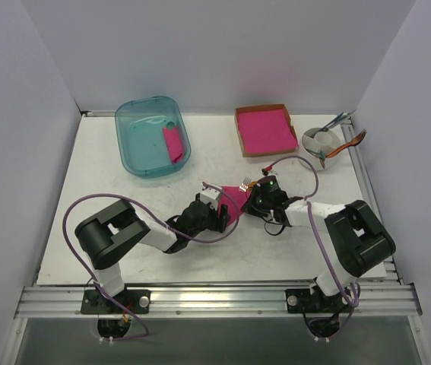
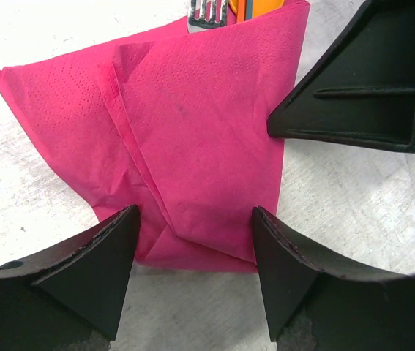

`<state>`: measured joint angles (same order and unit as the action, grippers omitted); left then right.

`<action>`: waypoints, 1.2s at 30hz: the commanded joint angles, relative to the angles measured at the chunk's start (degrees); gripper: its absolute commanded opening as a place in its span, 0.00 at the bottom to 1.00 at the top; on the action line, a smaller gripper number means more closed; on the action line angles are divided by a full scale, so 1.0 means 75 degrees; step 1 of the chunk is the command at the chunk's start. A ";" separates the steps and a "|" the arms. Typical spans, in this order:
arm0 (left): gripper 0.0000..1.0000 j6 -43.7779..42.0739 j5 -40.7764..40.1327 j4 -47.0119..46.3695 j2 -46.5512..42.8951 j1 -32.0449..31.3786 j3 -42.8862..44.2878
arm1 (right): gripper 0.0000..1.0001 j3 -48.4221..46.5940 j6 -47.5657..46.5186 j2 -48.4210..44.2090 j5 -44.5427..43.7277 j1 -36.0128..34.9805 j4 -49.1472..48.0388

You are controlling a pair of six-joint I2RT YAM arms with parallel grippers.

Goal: Place the utensils on the paper napkin and roll it up
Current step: Roll the napkin at the center of the board.

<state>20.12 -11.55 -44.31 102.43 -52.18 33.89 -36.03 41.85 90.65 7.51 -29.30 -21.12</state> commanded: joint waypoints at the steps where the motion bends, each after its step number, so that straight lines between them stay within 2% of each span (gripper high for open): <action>1: 0.72 0.0048 0.0181 0.1221 0.0100 -0.0167 -0.0019 | 0.00 -0.0153 -0.0177 0.0031 -0.0216 -0.0031 0.0074; 9: 0.73 0.0141 -0.0065 0.1642 -0.0099 -0.0472 0.0122 | 0.00 -0.0422 -0.0493 0.0042 -0.0497 -0.0054 0.0660; 13: 0.75 0.0165 -0.0346 0.2006 -0.0589 -0.0437 0.0181 | 0.00 -0.0516 -0.0552 0.0100 -0.0521 -0.0066 0.0754; 28: 0.79 -0.0081 -0.0042 0.3166 -0.1680 0.0512 0.0801 | 0.00 -0.0821 -0.0669 0.0265 -0.0450 -0.0160 0.0883; 36: 0.79 -0.0245 0.0017 0.3366 -0.1716 0.0688 0.1141 | 0.00 -0.0985 -0.0681 0.0417 -0.0392 -0.0183 0.0860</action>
<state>19.81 -12.21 -19.92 91.39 -48.01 39.99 -41.04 37.41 92.99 5.74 -30.15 -15.49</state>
